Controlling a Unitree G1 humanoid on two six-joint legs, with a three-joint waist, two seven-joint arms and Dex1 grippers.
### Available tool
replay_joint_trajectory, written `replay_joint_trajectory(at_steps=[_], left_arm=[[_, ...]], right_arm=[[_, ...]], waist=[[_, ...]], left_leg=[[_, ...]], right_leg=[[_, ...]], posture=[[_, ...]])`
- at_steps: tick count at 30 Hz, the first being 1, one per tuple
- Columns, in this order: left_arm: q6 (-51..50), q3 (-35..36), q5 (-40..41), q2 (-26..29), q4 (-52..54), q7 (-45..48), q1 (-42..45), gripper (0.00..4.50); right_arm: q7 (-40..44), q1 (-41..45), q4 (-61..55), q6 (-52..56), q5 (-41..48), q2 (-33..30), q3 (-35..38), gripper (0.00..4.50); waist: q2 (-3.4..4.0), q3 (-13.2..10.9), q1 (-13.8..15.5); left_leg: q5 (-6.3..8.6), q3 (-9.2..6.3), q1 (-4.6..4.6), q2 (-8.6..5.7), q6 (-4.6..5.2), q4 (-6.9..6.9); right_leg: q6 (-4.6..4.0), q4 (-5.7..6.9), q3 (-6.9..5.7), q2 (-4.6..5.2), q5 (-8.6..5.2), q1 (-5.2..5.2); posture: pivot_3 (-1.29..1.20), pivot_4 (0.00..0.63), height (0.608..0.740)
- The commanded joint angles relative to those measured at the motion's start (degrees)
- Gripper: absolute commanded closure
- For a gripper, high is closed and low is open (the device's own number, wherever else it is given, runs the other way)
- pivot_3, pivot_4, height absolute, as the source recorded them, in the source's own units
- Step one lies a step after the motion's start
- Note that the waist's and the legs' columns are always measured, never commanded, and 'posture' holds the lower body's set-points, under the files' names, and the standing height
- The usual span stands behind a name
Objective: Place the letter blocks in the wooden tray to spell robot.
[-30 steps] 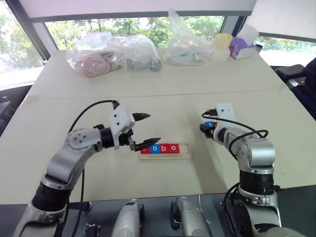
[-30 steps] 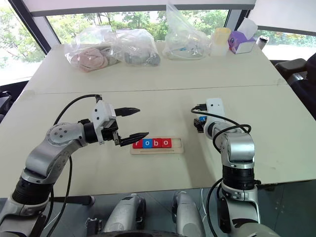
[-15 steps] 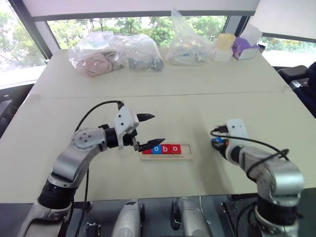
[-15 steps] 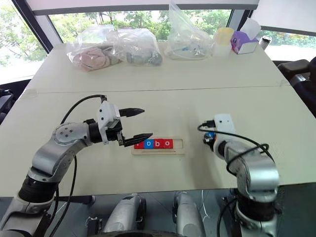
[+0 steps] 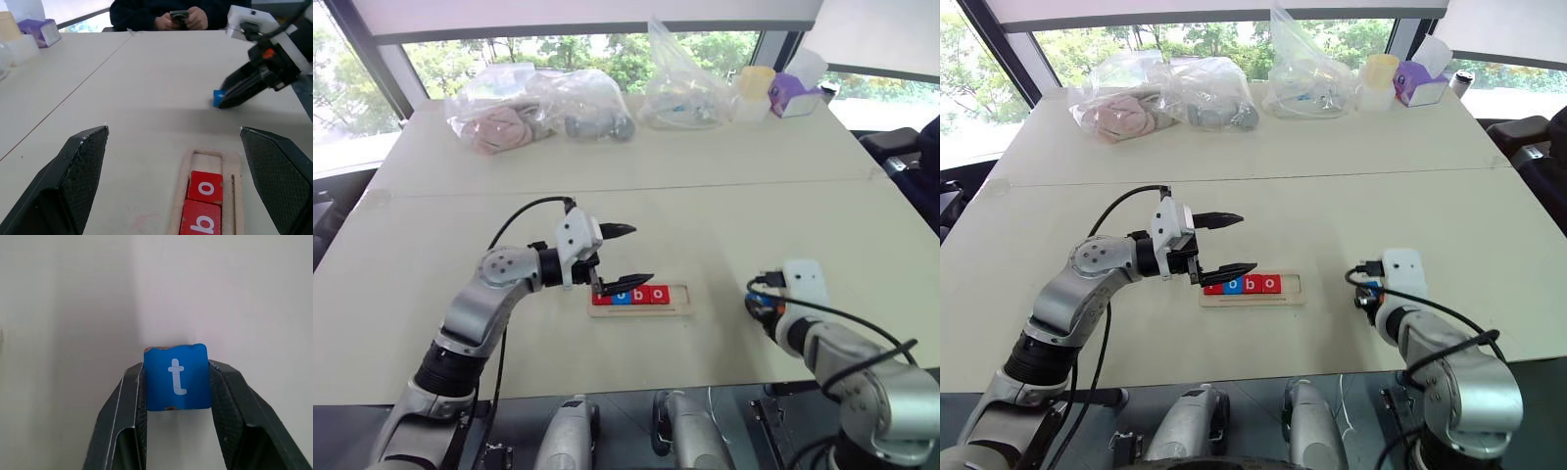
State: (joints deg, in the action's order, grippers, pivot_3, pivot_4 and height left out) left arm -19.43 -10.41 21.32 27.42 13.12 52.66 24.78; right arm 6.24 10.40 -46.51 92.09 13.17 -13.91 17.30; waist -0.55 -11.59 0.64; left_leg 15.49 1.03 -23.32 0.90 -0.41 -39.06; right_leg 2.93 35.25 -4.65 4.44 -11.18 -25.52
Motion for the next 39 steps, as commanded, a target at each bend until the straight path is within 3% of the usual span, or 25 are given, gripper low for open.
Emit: replay_joint_trajectory(at_steps=[1,15,21,22,24,25,28,31,35,39], left_arm=[[0.89,0.67,-0.45,0.20,0.76,0.01,0.83,0.00],[0.13,1.46,-0.54,0.66,2.38,-1.55,-0.41,0.00],[-0.14,1.77,-0.07,1.35,2.71,-1.11,-0.66,0.00],[-0.20,1.69,-0.11,1.36,2.64,-1.11,-0.49,0.00],[-0.11,1.92,0.05,1.67,2.41,-0.80,-0.38,0.00],[0.02,1.85,-0.08,1.80,2.18,-0.65,-0.05,0.00],[0.30,1.94,-0.23,1.96,1.54,-0.29,0.51,0.00],[0.39,1.96,-0.48,1.96,1.49,-0.38,0.87,0.00],[0.16,2.46,-0.66,2.39,1.72,-0.73,1.16,0.00],[-0.17,2.68,-0.98,3.05,2.66,-1.21,0.54,0.00]], right_arm=[[-1.74,1.91,0.97,0.41,-0.03,2.37,-0.56,3.33],[-2.61,-4.47,-1.87,0.41,3.25,2.81,-3.16,3.33],[2.19,-2.58,-1.05,0.41,7.46,-3.36,-2.39,0.35],[4.86,-1.63,-0.89,0.41,9.25,-6.39,-1.90,0.03],[9.27,0.07,-0.68,0.41,12.30,-11.51,-1.41,0.03],[14.56,1.36,0.57,-0.84,14.70,-17.39,-0.40,0.03],[25.45,1.58,4.95,-9.63,17.44,-30.54,-0.32,0.03],[41.57,-4.18,11.75,-35.07,12.89,-41.68,-3.51,0.03],[54.73,-6.40,24.65,-58.32,7.52,-45.60,-10.42,0.03],[58.71,-2.44,36.00,-73.91,0.26,-44.54,-18.41,0.03]], waist=[[0.00,0.00,0.09],[0.00,0.00,0.07],[0.00,0.00,0.07],[0.00,0.00,0.08],[0.01,-0.01,0.04],[0.05,-0.04,0.04],[0.06,-0.09,0.08],[-0.01,-0.09,0.21],[-0.06,-0.12,-0.12],[-0.06,-0.14,-0.18]], left_leg=[[0.00,-0.02,-0.01,-0.01,0.00,0.01],[0.01,-0.05,-0.04,-0.04,0.01,0.06],[0.01,-0.04,-0.04,-0.04,0.01,0.05],[0.01,-0.04,-0.04,-0.04,0.01,0.05],[0.01,-0.03,-0.04,-0.05,0.01,0.03],[0.01,-0.03,-0.04,-0.04,0.01,0.03],[0.01,0.00,-0.06,-0.06,0.02,0.04],[0.05,-0.02,-0.07,-0.08,0.06,0.14],[0.09,-0.02,-0.06,-0.16,0.13,0.20],[0.09,0.10,-0.03,-0.14,0.15,0.05]], right_leg=[[0.00,0.00,0.00,0.00,0.00,0.00],[0.02,-0.06,-0.01,0.03,-0.01,0.00],[0.01,-0.09,0.00,0.03,-0.01,0.01],[0.01,-0.11,0.00,0.04,-0.01,0.02],[0.02,-0.14,0.00,0.08,-0.02,0.02],[0.02,-0.16,0.00,0.10,-0.02,0.01],[0.03,-0.22,0.00,0.16,-0.02,-0.02],[0.05,-0.27,-0.05,0.06,-0.04,0.01],[0.14,-0.27,-0.05,0.00,-0.10,0.01],[0.15,-0.23,-0.01,0.03,-0.09,0.02]], posture=[[0.00,0.150,0.740],[0.00,0.150,0.740],[0.00,0.150,0.740],[0.00,0.150,0.740],[0.00,0.150,0.740],[0.00,0.150,0.740],[0.00,0.150,0.740],[0.00,0.150,0.740],[0.00,0.150,0.740],[0.00,0.150,0.740]])
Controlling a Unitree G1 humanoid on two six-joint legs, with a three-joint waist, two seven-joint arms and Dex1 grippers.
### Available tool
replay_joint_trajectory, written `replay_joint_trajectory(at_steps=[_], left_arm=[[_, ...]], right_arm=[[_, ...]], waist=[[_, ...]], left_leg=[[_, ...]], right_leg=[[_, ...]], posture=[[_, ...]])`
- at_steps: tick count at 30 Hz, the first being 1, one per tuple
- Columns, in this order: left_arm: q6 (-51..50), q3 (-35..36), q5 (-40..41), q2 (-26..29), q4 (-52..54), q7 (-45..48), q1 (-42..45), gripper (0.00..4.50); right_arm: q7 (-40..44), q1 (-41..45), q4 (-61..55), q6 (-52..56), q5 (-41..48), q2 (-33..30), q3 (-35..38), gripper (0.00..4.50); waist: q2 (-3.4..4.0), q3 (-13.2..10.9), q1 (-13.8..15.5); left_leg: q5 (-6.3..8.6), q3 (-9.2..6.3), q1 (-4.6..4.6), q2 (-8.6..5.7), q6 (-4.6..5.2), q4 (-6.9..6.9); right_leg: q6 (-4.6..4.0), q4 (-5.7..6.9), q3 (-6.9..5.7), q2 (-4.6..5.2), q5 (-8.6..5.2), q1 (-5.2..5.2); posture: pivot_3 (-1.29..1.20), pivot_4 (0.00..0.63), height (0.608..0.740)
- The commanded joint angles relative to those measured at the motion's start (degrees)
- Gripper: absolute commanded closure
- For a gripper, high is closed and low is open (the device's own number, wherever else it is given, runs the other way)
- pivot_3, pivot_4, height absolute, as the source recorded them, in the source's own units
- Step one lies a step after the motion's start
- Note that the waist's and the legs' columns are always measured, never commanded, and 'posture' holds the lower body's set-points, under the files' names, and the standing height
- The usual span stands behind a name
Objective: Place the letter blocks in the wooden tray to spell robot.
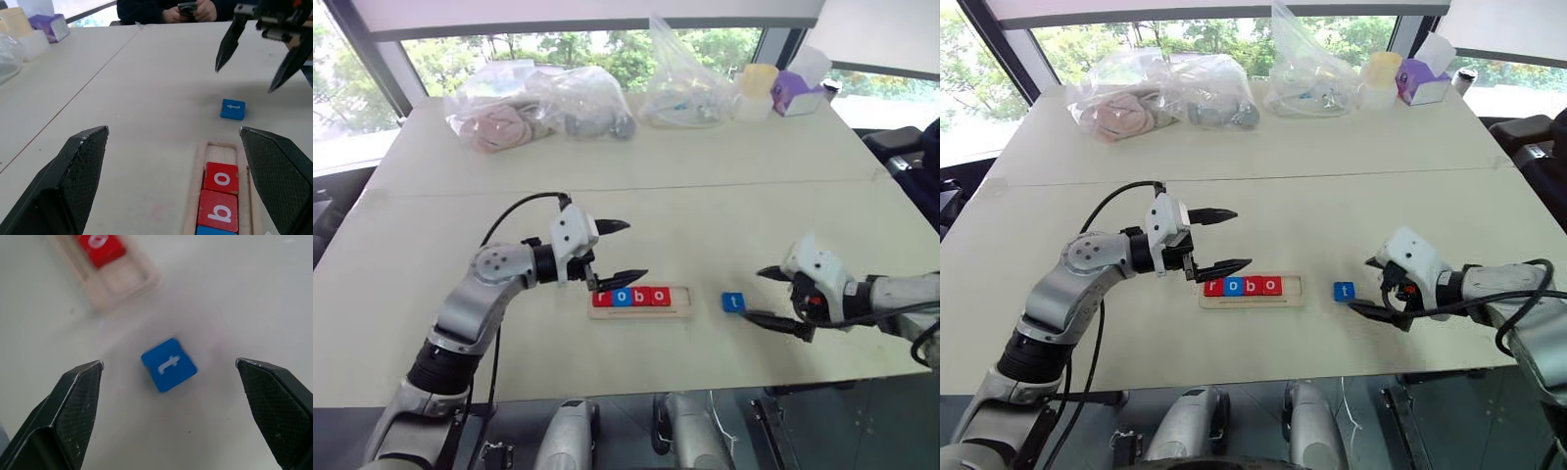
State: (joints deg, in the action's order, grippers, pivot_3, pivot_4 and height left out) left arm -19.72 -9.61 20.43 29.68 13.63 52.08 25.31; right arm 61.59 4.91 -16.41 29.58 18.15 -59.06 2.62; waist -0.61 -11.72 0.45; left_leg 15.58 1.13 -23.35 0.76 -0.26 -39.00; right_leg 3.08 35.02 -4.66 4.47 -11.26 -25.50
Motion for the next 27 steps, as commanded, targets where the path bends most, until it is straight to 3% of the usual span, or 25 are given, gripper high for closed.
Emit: replay_joint_trajectory(at_steps=[1,6,18,20,25,27], left_arm=[[-0.06,2.06,-0.02,1.03,2.61,-0.85,-0.26,0.00],[-0.99,3.02,0.45,2.02,4.26,-1.87,-1.38,0.00],[-2.60,3.79,0.83,2.77,6.72,-2.96,-2.69,0.00],[-2.67,3.80,0.84,2.79,6.74,-3.04,-2.66,0.00],[-2.88,3.75,0.84,2.60,6.76,-3.50,-2.56,0.00],[-2.99,3.76,0.88,2.60,6.78,-3.61,-2.53,0.00]], right_arm=[[4.31,4.02,8.21,-14.34,-5.85,0.97,-5.12,0.03],[6.64,7.93,16.54,-23.17,-9.43,2.97,-8.68,0.03],[9.97,12.07,23.63,-27.12,-11.74,5.20,-11.05,0.03],[10.44,12.32,24.06,-27.11,-11.97,5.02,-11.30,0.77],[11.02,13.37,23.62,-26.01,-11.31,5.39,-11.25,3.28],[11.11,14.46,21.90,-23.93,-10.34,5.71,-10.99,3.34]], waist=[[-0.01,0.00,0.02],[-0.04,0.00,0.30],[-0.07,0.02,0.27],[-0.07,0.03,0.28],[-0.08,0.03,0.29],[-0.08,0.03,0.30]], left_leg=[[0.00,0.00,0.01,0.01,0.00,-0.02],[0.00,-0.01,0.02,0.05,0.00,-0.06],[-0.01,0.00,0.18,0.07,-0.01,-0.11],[-0.01,-0.01,0.19,0.07,-0.01,-0.11],[-0.01,0.01,0.21,0.07,-0.01,-0.16],[-0.02,0.02,0.22,0.07,-0.02,-0.17]], right_leg=[[0.00,0.01,0.00,0.00,0.00,0.01],[-0.01,0.06,0.01,0.00,0.01,0.04],[-0.04,0.10,0.01,0.01,0.03,0.19],[-0.05,0.11,0.01,0.01,0.04,0.20],[-0.06,0.11,0.01,0.01,0.05,0.24],[-0.06,0.11,0.02,0.02,0.05,0.25]], posture=[[0.00,0.150,0.740],[0.00,0.150,0.740],[0.00,0.150,0.740],[0.00,0.150,0.740],[0.00,0.150,0.740],[0.00,0.150,0.740]])
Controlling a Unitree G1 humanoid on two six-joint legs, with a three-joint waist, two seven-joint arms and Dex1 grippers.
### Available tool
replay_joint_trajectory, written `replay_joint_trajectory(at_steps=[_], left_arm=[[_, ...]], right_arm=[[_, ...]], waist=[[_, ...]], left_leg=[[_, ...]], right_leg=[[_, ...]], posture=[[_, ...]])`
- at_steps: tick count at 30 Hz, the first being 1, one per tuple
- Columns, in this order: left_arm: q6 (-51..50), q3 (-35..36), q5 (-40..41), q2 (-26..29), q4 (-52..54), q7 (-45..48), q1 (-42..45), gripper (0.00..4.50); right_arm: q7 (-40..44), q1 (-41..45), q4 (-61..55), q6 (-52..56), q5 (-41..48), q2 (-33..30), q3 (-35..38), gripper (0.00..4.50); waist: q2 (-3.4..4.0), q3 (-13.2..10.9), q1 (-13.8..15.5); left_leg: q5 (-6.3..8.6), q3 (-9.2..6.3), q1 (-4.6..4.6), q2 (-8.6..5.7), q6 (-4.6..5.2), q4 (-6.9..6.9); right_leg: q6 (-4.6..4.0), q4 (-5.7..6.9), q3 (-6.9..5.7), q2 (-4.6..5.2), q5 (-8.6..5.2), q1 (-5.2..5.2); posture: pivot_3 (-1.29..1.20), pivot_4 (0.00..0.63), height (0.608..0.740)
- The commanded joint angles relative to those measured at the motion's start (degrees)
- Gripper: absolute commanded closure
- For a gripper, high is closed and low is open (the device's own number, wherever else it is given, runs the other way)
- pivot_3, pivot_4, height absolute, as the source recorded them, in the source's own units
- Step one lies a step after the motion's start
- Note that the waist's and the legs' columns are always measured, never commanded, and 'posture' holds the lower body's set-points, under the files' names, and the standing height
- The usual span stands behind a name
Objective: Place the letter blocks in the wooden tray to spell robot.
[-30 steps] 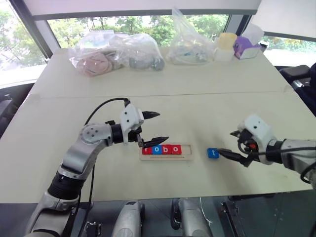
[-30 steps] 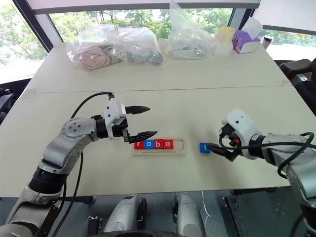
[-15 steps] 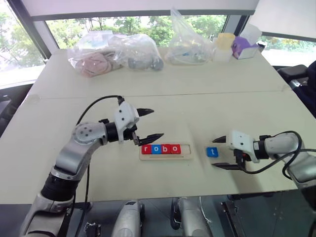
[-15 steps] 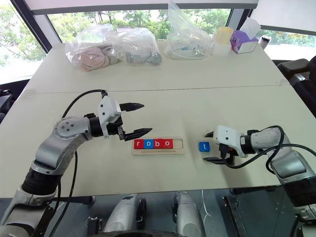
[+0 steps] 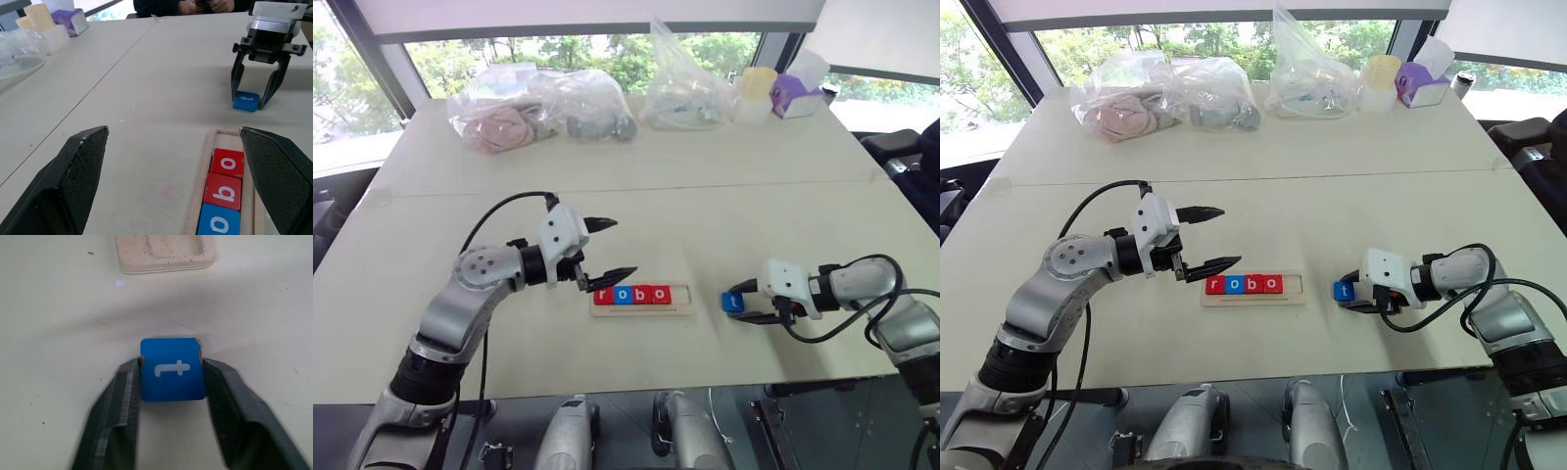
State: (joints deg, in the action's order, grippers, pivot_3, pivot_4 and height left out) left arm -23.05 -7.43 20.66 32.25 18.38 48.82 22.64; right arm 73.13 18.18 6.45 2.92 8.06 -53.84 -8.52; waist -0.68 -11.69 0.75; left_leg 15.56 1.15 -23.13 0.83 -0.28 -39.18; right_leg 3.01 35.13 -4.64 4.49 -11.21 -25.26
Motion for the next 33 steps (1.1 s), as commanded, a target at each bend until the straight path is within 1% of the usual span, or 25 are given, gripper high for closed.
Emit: replay_joint_trajectory(at_steps=[1,5,9,11,14,17,24,33], left_arm=[[0.32,1.64,0.70,0.09,2.08,-0.36,0.08,0.00],[0.40,1.58,0.72,0.05,1.74,-0.42,0.33,0.00],[0.52,1.34,0.64,-0.20,1.39,-0.42,0.75,0.00],[0.46,1.36,0.64,-0.26,1.48,-0.43,0.80,0.00],[0.28,1.67,0.78,0.01,1.93,-0.41,0.52,0.00],[0.07,1.85,0.88,0.22,2.42,-0.53,0.23,0.00],[-0.54,2.19,1.00,0.41,3.59,-1.40,-0.59,0.00],[-0.90,2.28,1.30,0.63,4.28,-2.23,-1.04,0.00]], right_arm=[[-0.24,2.00,-2.61,4.29,0.62,0.74,0.33,3.34],[1.25,5.57,-8.84,10.85,3.65,2.02,0.17,3.34],[2.32,9.13,-12.32,15.13,4.39,4.71,-2.63,3.34],[2.53,10.02,-12.40,15.15,3.35,5.78,-4.32,3.34],[2.66,10.94,-11.25,12.35,0.15,6.93,-7.56,3.34],[2.75,11.40,-9.54,10.41,-1.75,7.44,-9.07,3.34],[2.70,13.28,-5.95,9.39,-2.53,9.76,-9.82,3.34],[2.71,14.35,-4.04,8.89,-3.03,10.95,-9.89,3.34]], waist=[[0.00,0.00,-0.01],[0.02,-0.01,-0.05],[0.02,-0.01,0.02],[0.02,-0.01,0.19],[0.02,-0.01,0.10],[0.02,-0.01,0.03],[0.02,-0.01,0.02],[0.02,-0.01,0.02]], left_leg=[[0.00,0.00,0.00,0.00,0.00,0.00],[0.00,0.01,-0.02,0.00,0.00,0.02],[0.00,-0.05,-0.02,0.00,0.00,0.07],[0.00,-0.08,-0.05,0.00,0.00,0.06],[0.00,-0.05,-0.10,-0.04,0.00,0.03],[0.00,-0.01,-0.11,-0.06,0.00,0.02],[0.00,-0.03,-0.08,-0.06,0.00,0.03],[0.00,-0.03,-0.08,-0.06,0.00,0.02]], right_leg=[[0.00,0.00,0.00,0.00,0.00,0.00],[-0.03,0.12,0.03,0.00,0.04,-0.10],[-0.01,0.15,0.01,-0.06,0.06,-0.12],[-0.01,0.15,0.01,-0.05,0.06,-0.12],[-0.02,0.12,0.01,0.05,0.05,-0.12],[0.00,0.07,0.02,0.09,0.06,-0.12],[0.06,0.12,0.02,0.03,0.11,-0.12],[0.10,0.13,0.02,0.03,0.15,-0.12]], posture=[[0.00,0.150,0.740],[0.00,0.150,0.740],[0.00,0.150,0.740],[0.00,0.150,0.740],[0.00,0.150,0.740],[0.00,0.150,0.740],[0.00,0.150,0.740],[0.00,0.150,0.740]])
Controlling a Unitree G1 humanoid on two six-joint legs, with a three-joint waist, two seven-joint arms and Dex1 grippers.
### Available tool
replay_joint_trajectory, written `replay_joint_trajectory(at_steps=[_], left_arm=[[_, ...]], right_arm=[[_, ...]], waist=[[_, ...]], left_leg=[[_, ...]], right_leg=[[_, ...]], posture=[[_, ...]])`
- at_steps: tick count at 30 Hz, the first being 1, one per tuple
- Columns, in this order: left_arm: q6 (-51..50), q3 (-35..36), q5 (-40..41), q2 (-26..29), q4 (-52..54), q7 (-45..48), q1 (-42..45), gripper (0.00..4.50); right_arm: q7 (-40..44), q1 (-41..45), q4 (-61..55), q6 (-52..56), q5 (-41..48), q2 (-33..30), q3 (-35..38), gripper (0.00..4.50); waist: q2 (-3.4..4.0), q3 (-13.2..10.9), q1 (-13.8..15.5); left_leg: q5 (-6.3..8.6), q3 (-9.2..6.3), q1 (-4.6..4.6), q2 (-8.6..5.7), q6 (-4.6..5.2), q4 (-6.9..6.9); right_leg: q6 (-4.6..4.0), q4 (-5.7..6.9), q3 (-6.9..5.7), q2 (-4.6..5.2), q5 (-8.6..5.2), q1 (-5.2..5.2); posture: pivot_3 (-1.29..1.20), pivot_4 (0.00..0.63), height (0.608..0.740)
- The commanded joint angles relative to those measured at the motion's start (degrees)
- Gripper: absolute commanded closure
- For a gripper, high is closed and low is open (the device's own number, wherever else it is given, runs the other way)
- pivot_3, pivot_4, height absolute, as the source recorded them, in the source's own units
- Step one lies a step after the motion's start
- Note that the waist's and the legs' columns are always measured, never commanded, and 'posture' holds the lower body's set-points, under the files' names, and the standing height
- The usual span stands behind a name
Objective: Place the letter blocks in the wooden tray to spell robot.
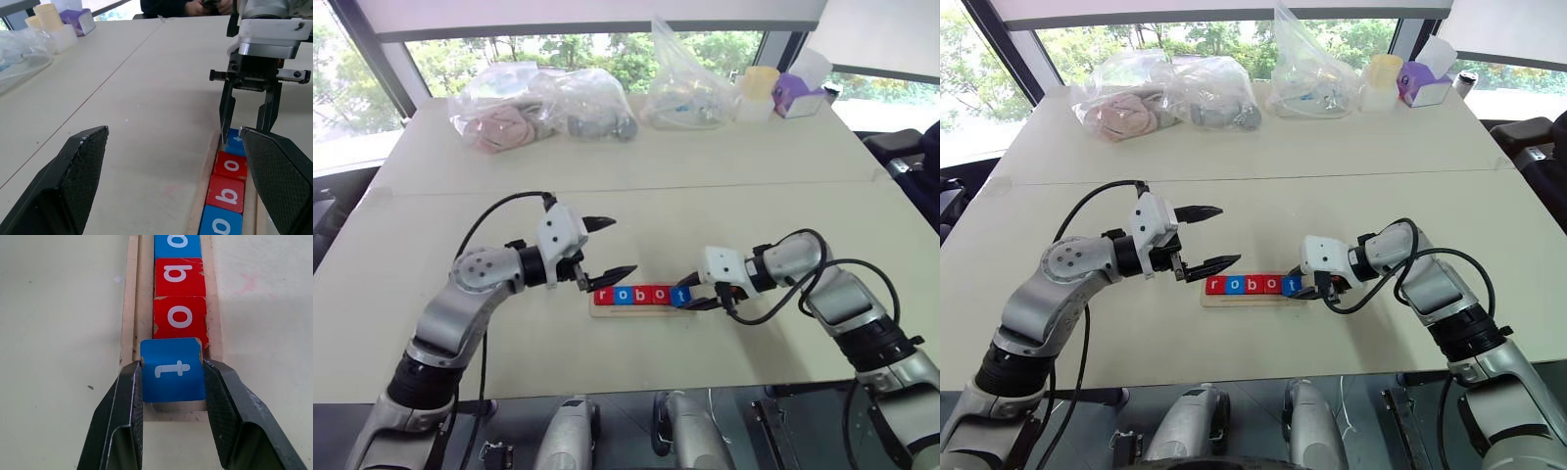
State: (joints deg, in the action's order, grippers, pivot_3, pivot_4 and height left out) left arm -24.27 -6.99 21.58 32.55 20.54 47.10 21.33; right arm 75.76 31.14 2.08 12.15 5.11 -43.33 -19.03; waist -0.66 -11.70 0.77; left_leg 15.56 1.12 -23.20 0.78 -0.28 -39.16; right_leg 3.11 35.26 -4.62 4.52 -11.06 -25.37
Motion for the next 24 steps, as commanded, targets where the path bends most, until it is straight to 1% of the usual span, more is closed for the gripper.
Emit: replay_joint_trajectory(at_steps=[1,5,12,24], left_arm=[[0.28,1.83,0.38,0.32,2.14,-0.55,0.27,0.00],[0.25,1.89,0.44,0.36,2.24,-0.71,0.22,0.00],[0.46,1.68,0.48,0.31,1.87,-0.78,0.46,0.00],[0.60,1.40,0.53,0.27,1.55,-0.55,1.05,0.00]], right_arm=[[0.03,1.55,0.69,-0.49,-0.24,0.46,0.64,3.34],[0.70,1.72,0.93,-0.64,-0.24,-0.21,1.00,3.34],[1.34,2.04,-0.55,2.67,1.77,-0.69,2.61,3.34],[0.60,1.86,-0.16,2.45,0.94,-0.31,2.32,3.34]], waist=[[0.00,0.00,0.00],[0.00,0.00,0.00],[0.00,0.00,0.01],[0.00,0.00,0.00]], left_leg=[[0.00,0.00,0.00,0.00,0.00,0.00],[0.00,0.00,0.01,-0.01,0.00,0.00],[0.00,0.00,0.00,0.00,0.00,0.00],[0.00,0.00,0.01,-0.02,0.00,0.00]], right_leg=[[0.00,0.00,0.00,0.00,0.00,0.00],[-0.02,0.00,0.00,0.00,0.00,0.00],[0.00,0.00,0.00,0.00,0.02,0.01],[0.02,0.01,0.00,0.00,0.04,0.00]], posture=[[0.00,0.150,0.740],[0.00,0.150,0.740],[0.00,0.150,0.740],[0.00,0.150,0.740]])
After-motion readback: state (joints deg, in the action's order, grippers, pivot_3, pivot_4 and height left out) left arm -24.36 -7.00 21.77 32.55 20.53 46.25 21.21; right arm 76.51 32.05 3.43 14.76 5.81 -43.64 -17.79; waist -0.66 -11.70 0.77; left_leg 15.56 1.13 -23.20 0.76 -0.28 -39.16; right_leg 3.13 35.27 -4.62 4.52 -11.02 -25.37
